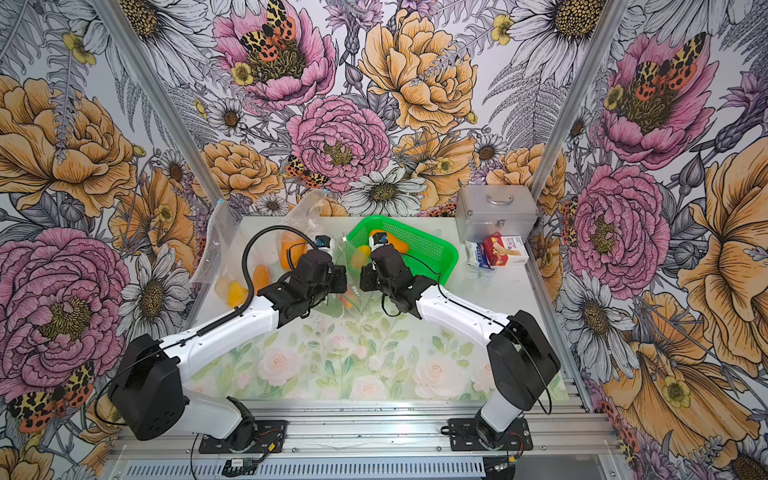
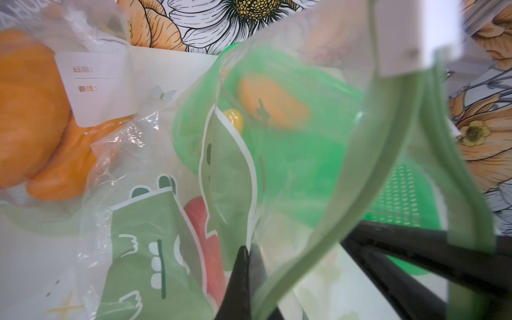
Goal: Place the mango in a zip-top bag and seal the zipper
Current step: Open the zipper of the food storage bag at the center of the board.
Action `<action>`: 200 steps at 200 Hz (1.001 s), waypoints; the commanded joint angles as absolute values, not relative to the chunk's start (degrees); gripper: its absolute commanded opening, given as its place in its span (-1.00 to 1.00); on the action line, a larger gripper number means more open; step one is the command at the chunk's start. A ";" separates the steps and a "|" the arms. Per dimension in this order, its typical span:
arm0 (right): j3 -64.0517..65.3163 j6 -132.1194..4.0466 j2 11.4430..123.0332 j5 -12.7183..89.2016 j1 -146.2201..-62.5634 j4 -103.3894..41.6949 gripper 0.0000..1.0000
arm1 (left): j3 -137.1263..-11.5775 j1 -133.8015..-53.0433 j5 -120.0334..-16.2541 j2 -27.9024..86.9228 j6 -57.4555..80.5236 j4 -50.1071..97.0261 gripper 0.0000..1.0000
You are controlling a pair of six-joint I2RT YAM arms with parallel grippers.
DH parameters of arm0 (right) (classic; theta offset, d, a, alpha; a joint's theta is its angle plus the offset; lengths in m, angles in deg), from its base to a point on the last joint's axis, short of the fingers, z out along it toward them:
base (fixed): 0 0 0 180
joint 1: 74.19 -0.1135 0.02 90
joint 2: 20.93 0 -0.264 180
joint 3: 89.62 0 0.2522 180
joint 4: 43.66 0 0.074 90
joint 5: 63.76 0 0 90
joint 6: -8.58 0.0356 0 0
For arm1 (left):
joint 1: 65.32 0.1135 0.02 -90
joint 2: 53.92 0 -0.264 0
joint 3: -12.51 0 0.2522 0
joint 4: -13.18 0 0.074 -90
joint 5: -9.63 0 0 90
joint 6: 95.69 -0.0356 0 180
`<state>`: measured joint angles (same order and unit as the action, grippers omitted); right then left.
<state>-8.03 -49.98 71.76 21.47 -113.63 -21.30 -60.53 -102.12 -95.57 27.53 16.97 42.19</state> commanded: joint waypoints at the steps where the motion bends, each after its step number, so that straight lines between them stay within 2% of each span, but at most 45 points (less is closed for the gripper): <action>1: -5.24 -50.65 70.80 15.37 -110.91 -16.66 -1.00 | -61.33 -101.01 -95.51 23.18 13.67 48.16 -1.00; 18: -4.33 -50.52 71.89 14.78 -108.84 -13.82 -0.99 | -63.26 -100.88 -93.29 21.75 11.47 53.73 -1.00; 26: -4.16 -51.24 72.14 16.02 -108.28 -13.65 -0.91 | -63.93 -100.83 -91.84 21.30 10.94 55.82 -1.00; 65: -1.46 -55.89 73.13 29.47 -108.12 -13.02 -0.27 | -63.83 -99.79 -85.94 21.86 11.19 56.83 -1.00; 88: -0.25 -57.77 72.09 37.73 -108.25 -12.04 0.03 | -65.24 -98.89 -86.04 24.70 11.19 56.67 -1.00; 105: 0.12 -59.46 69.64 40.69 -108.38 -11.02 0.18 | -65.57 -97.19 -85.84 25.78 11.76 56.52 -1.00; 130: 2.17 -64.08 66.16 43.00 -108.06 -8.11 0.35 | -65.30 -95.83 -85.98 25.62 11.79 56.18 -1.00; 150: 5.75 -67.09 66.25 40.75 -106.90 -5.44 0.42 | -65.16 -95.55 -85.80 25.44 11.58 56.07 -1.00; 174: 11.10 -69.57 71.33 38.57 -104.78 -3.31 0.45 | -65.09 -95.12 -85.75 25.77 11.80 55.85 -1.00; 200: 19.58 -71.89 81.58 37.53 -102.83 -0.16 0.45 | -65.02 -94.76 -85.85 25.41 12.57 55.44 -1.00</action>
<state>14.07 -67.88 72.70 39.19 -104.41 -4.82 -64.25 -95.52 -86.70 26.18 12.29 55.93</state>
